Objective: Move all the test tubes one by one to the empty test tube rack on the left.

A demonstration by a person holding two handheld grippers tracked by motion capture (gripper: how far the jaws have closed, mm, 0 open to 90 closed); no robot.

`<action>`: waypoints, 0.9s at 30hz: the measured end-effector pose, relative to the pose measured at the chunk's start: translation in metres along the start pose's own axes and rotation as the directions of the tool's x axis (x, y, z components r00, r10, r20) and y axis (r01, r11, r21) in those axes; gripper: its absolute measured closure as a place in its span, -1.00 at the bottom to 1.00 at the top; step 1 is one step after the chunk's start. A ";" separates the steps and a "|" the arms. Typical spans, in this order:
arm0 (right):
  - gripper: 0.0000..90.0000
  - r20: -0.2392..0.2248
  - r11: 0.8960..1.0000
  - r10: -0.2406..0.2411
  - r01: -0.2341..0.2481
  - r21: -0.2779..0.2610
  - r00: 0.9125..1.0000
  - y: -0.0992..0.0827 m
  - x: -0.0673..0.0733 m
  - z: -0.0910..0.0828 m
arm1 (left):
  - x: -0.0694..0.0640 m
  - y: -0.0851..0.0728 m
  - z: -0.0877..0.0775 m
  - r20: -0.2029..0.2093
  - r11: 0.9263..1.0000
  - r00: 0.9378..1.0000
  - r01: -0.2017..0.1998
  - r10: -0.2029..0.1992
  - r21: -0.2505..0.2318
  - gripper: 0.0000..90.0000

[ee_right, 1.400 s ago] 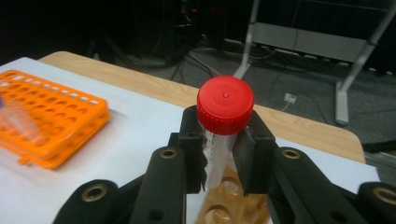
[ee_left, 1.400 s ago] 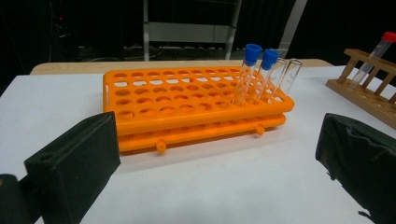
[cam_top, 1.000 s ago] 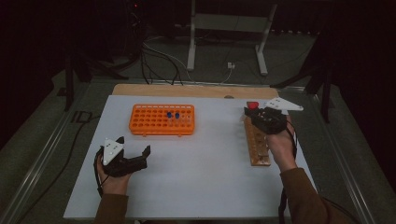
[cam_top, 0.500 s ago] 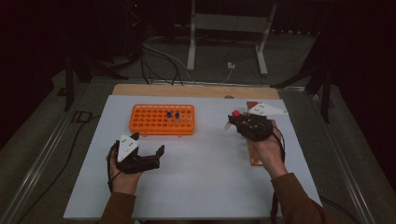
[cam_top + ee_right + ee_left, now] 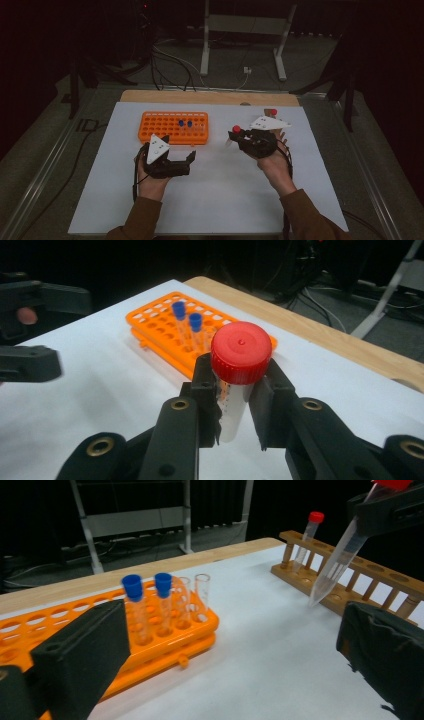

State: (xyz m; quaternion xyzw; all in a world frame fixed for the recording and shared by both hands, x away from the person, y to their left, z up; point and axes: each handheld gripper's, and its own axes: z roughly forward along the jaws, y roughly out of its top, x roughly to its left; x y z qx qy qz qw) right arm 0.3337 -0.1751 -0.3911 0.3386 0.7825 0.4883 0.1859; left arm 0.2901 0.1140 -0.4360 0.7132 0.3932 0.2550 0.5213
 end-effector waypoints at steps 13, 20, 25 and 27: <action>0.66 -0.069 1.000 -0.014 0.016 0.023 0.998 -0.001 0.024 0.018 | -0.025 0.004 0.023 0.077 0.997 0.995 -0.060 0.056 0.054 -0.90; 0.66 -0.107 0.999 -0.012 0.016 0.037 0.994 -0.002 0.033 0.024 | -0.036 0.001 0.034 0.137 0.992 0.987 -0.091 0.078 0.089 -0.94; 0.66 -0.134 0.999 -0.008 0.014 0.042 0.991 -0.003 0.037 0.026 | -0.043 0.002 0.037 0.125 0.989 0.986 -0.122 0.111 0.081 -0.72; 0.66 -0.139 0.999 -0.012 0.018 0.044 0.990 -0.003 0.038 0.026 | -0.044 0.002 0.038 0.127 0.989 0.985 -0.129 0.118 0.079 -0.58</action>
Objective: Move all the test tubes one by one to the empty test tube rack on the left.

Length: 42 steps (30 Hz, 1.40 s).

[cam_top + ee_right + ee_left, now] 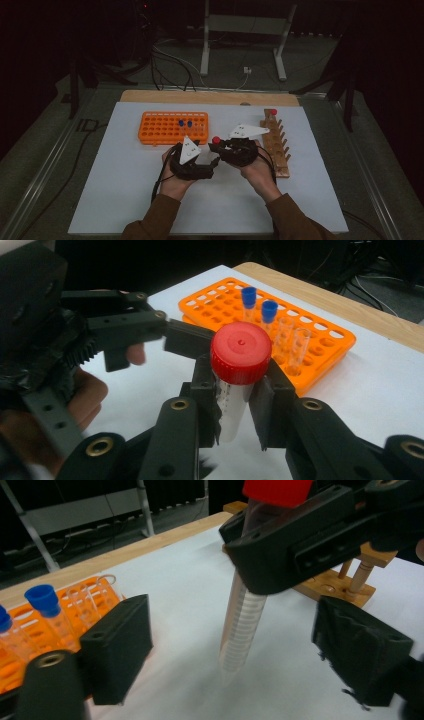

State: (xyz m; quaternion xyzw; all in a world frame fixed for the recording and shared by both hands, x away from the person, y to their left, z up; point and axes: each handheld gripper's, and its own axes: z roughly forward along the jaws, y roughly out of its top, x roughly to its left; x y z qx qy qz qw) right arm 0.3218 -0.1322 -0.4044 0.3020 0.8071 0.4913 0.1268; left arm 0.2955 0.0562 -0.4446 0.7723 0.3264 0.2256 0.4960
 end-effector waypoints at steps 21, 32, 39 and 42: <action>0.53 -0.043 1.000 0.008 -0.008 0.001 0.999 -0.003 0.001 0.001 | -0.002 -0.002 0.002 0.045 1.000 0.999 -0.029 0.029 0.008 0.66; -0.43 0.041 0.998 0.018 -0.016 -0.060 0.999 -0.006 -0.008 -0.014 | 0.007 -0.005 -0.001 0.014 1.000 1.000 0.002 -0.002 0.011 0.66; -0.81 0.125 0.997 0.033 -0.024 -0.068 0.992 -0.014 -0.013 -0.019 | 0.011 -0.005 -0.005 0.004 1.000 1.000 0.006 -0.006 0.007 0.66; -0.93 0.141 0.997 0.038 -0.028 -0.070 0.989 -0.017 -0.015 -0.021 | 0.013 -0.004 -0.007 -0.001 1.000 1.000 0.013 -0.013 0.002 0.66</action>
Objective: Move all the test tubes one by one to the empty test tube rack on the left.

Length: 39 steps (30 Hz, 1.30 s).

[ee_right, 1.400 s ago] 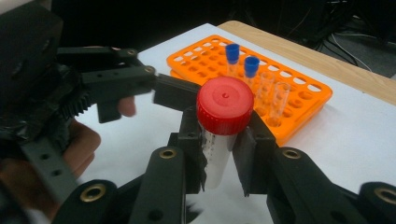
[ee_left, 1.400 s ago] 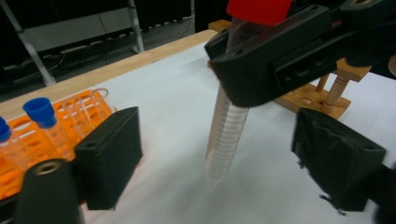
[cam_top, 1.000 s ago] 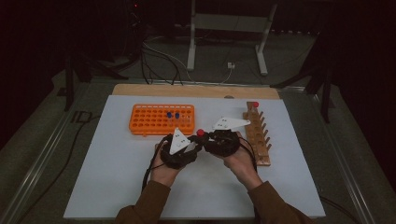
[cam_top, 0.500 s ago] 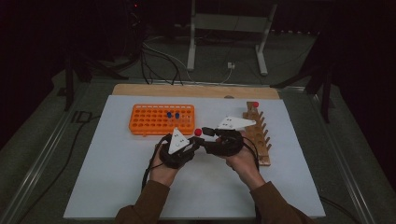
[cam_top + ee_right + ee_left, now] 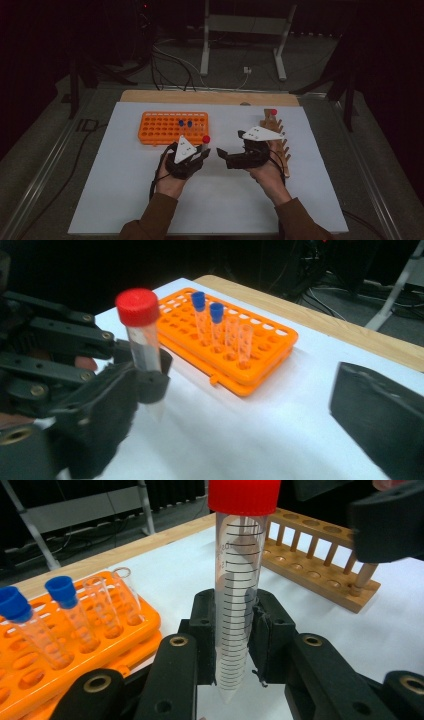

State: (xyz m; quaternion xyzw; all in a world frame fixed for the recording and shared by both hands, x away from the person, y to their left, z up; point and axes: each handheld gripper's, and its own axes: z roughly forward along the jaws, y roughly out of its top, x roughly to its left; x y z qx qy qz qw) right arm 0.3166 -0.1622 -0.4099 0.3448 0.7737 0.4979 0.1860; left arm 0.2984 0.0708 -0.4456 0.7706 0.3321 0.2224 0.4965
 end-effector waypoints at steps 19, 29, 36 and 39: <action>-1.00 0.070 1.000 0.021 -0.020 -0.015 0.997 -0.022 -0.014 -0.022 | 0.018 0.000 -0.012 -0.043 0.999 0.999 0.030 -0.030 -0.022 0.66; -1.00 0.088 0.998 0.049 -0.046 -0.040 0.995 -0.035 -0.022 -0.036 | 0.029 0.000 -0.016 -0.065 0.999 0.997 0.044 -0.046 -0.031 0.66; -1.00 0.084 0.996 0.074 -0.069 -0.058 0.994 -0.038 -0.028 -0.046 | 0.040 -0.002 -0.019 -0.086 0.997 0.994 0.056 -0.060 -0.046 0.66; -1.00 0.091 0.996 0.075 -0.070 -0.057 0.993 -0.040 -0.029 -0.049 | 0.046 -0.002 -0.021 -0.095 0.996 0.992 0.072 -0.077 -0.058 0.66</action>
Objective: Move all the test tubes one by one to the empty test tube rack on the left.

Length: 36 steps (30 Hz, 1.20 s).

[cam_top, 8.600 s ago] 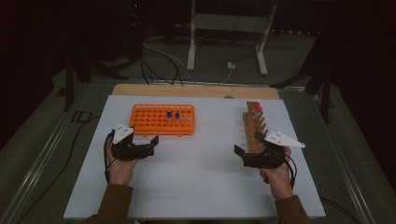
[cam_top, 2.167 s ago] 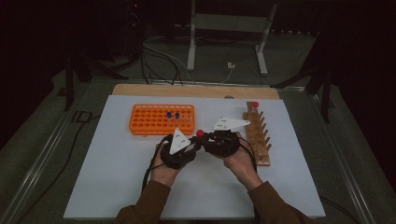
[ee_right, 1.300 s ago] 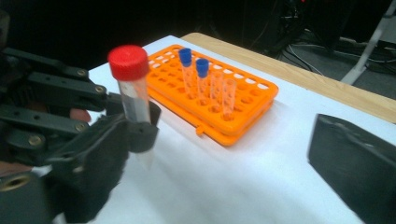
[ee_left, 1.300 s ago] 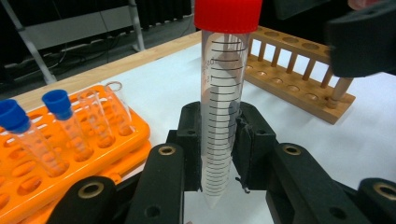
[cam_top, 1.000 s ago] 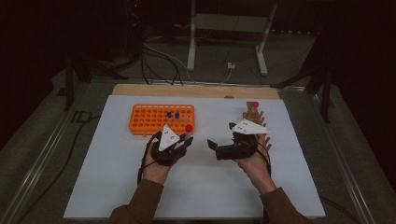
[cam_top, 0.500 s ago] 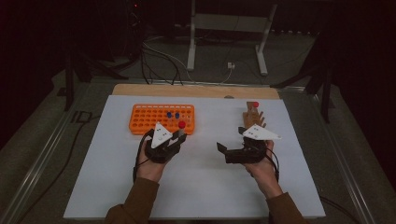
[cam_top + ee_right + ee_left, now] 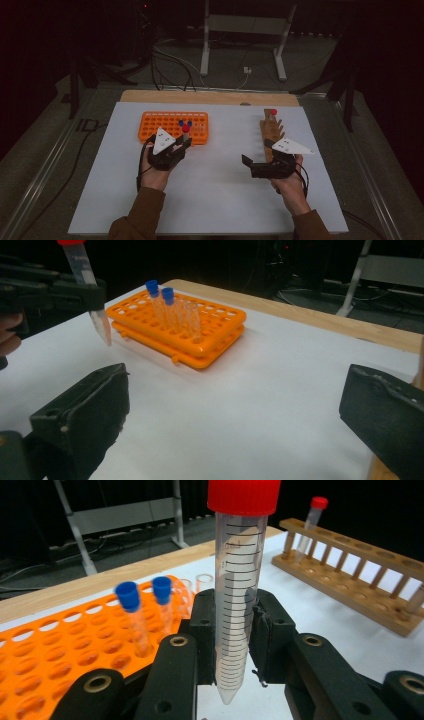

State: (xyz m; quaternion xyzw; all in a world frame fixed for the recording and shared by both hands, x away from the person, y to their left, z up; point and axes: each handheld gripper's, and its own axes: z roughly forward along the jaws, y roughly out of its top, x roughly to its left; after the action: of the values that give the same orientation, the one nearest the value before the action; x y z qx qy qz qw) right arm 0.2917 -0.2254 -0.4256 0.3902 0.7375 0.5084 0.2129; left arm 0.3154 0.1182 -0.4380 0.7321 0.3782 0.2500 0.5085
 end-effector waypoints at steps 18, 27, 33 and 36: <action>-1.00 -0.001 1.000 0.015 -0.015 -0.021 1.000 0.000 -0.002 -0.004 | 0.037 0.006 0.009 -0.118 1.000 0.993 0.006 -0.007 -0.007 0.66; -1.00 0.000 1.000 0.016 -0.016 -0.017 1.000 0.000 -0.001 -0.002 | 0.047 0.002 0.027 -0.166 1.000 0.986 0.022 -0.022 -0.001 0.66; -1.00 -0.001 1.000 0.020 -0.020 -0.016 1.000 -0.001 -0.002 -0.004 | 0.053 -0.002 0.039 -0.187 0.999 0.981 0.050 -0.047 0.014 0.67; -1.00 0.000 1.000 0.019 -0.019 -0.019 1.000 -0.002 -0.003 -0.005 | 0.056 -0.004 0.045 -0.200 0.998 0.978 0.065 -0.061 0.011 0.67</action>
State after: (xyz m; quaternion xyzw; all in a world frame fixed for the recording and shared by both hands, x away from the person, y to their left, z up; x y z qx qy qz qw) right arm 0.2891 -0.2308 -0.4255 0.3952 0.7288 0.5174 0.2119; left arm 0.3808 0.1389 -0.4589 0.6955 0.4525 0.3025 0.4691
